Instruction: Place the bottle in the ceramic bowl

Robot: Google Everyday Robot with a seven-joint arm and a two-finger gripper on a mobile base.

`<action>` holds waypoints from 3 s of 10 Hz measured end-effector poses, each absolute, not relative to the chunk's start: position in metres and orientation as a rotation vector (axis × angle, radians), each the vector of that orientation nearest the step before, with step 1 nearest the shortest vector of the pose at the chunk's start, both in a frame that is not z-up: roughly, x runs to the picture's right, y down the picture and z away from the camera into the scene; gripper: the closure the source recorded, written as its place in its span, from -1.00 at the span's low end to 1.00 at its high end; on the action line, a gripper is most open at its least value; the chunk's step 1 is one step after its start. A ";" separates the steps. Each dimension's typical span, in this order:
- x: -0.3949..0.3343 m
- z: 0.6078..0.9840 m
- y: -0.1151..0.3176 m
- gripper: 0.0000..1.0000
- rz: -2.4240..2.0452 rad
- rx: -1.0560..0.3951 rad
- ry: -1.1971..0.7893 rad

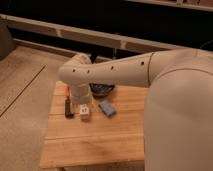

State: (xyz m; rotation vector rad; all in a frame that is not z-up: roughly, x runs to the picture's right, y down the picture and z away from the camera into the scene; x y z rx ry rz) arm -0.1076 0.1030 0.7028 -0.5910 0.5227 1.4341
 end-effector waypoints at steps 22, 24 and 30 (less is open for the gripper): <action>-0.157 0.715 0.029 -0.30 1.273 -0.474 0.191; -0.150 0.728 0.038 -0.30 1.325 -0.513 0.213; -0.110 0.809 0.059 -0.30 1.559 -0.734 0.252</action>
